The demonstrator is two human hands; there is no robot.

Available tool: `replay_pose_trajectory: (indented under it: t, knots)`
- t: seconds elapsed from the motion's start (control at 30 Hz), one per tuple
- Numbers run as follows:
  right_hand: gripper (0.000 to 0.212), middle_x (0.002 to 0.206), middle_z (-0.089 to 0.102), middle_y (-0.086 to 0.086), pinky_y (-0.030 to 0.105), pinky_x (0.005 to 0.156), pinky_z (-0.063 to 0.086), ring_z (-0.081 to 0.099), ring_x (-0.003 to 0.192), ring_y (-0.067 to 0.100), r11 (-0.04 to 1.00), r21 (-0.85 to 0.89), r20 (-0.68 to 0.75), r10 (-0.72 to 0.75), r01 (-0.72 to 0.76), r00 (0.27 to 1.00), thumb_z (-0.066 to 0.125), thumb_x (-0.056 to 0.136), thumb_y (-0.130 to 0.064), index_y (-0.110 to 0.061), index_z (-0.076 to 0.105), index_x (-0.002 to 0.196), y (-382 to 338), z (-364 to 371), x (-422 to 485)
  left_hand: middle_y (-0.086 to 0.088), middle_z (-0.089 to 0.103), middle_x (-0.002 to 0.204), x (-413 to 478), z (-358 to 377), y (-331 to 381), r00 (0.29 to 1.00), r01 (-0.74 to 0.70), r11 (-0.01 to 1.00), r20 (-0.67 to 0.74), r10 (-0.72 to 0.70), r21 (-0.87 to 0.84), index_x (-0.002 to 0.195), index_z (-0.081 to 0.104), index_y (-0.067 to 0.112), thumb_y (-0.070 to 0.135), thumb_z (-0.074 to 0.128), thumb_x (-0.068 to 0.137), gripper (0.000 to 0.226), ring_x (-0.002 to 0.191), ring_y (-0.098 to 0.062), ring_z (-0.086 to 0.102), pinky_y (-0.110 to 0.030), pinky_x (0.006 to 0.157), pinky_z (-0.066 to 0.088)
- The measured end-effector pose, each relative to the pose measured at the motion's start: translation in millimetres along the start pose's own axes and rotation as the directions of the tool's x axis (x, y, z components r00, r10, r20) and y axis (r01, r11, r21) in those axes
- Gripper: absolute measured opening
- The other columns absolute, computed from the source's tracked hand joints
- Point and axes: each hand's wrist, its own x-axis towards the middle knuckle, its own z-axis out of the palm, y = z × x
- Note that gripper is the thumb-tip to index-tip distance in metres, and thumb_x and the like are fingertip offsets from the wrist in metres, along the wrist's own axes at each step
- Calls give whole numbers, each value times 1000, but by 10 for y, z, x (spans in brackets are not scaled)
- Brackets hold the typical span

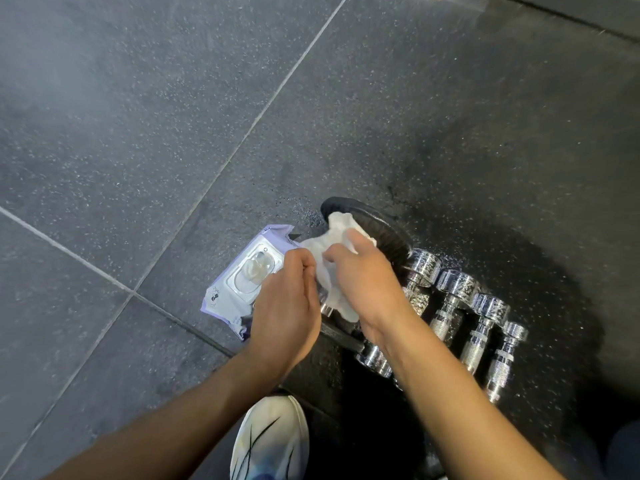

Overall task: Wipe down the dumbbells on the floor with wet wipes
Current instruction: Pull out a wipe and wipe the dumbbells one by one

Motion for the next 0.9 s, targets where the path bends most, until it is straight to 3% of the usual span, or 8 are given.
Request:
replay_pose_trajectory:
  t: [0.1, 0.17, 0.3, 0.47, 0.6, 0.7, 0.77, 0.9]
  knots:
    - [57, 161, 29, 10, 36, 99, 43, 52, 128, 34, 911, -410, -23, -56, 42, 998, 43, 102, -33, -36, 29, 157, 158, -4, 102, 7, 59, 77, -3, 8, 4, 1000, 11, 1000, 5, -11, 5, 101, 39, 33, 27, 37, 105, 7, 69, -26, 58, -51, 64, 49]
    - [49, 146, 44, 18, 38, 89, 42, 55, 119, 38, 779, -610, -76, -240, 145, 968, 40, 106, -28, -32, 35, 155, 302, -5, 116, 7, 58, 78, -5, 11, 16, 1000, 16, 1000, 3, -16, 11, 101, 39, 33, 29, 35, 104, 6, 71, -27, 57, -51, 65, 49]
    - [41, 123, 59, 8, 37, 71, 46, 61, 99, 33, 472, -864, -107, -511, 175, 853, 40, 107, -33, -34, 45, 147, 474, -96, 79, 7, 58, 76, -4, -6, 42, 999, 44, 999, 15, -44, 5, 98, 37, 35, 28, 35, 104, 10, 70, -23, 57, -50, 66, 48]
    - [39, 116, 58, 13, 37, 73, 44, 59, 97, 34, 505, -841, -111, -509, 192, 853, 39, 107, -37, -35, 47, 146, 507, -81, 266, 7, 56, 72, -13, -11, 58, 999, 38, 999, 16, -38, 10, 97, 36, 36, 26, 37, 105, 13, 67, -18, 56, -49, 64, 48]
    - [41, 122, 48, 14, 33, 84, 43, 57, 93, 34, 811, -564, -113, -261, 154, 959, 44, 105, -31, -39, 50, 144, 451, 34, 499, 6, 60, 78, -4, -1, 24, 999, 29, 1000, 17, -29, 6, 100, 36, 36, 29, 35, 105, 9, 70, -22, 57, -50, 66, 48]
    - [34, 127, 52, 3, 38, 94, 50, 60, 102, 25, 982, -32, -124, -189, 187, 974, 47, 98, -15, -39, 66, 111, 442, 167, 523, 7, 58, 76, 0, -6, 17, 1000, 24, 1000, 11, -24, -1, 102, 40, 33, 26, 37, 106, 8, 70, -23, 57, -50, 66, 48]
    - [28, 121, 60, -1, 49, 92, 53, 63, 105, 27, 948, 255, -150, -155, 190, 976, 51, 95, -11, -34, 68, 93, 503, 214, 499, 6, 58, 75, 5, -16, 18, 999, 42, 999, 9, -42, -7, 102, 42, 29, 25, 38, 106, 7, 69, -23, 57, -50, 66, 48]
    - [27, 108, 63, 11, 39, 77, 49, 60, 89, 26, 724, 689, -35, -12, 33, 999, 55, 99, -3, -25, 68, 90, 599, 131, 466, 9, 56, 73, 7, -35, 39, 997, 66, 998, 26, -66, -5, 98, 40, 32, 26, 37, 106, 10, 70, -21, 56, -49, 68, 48]
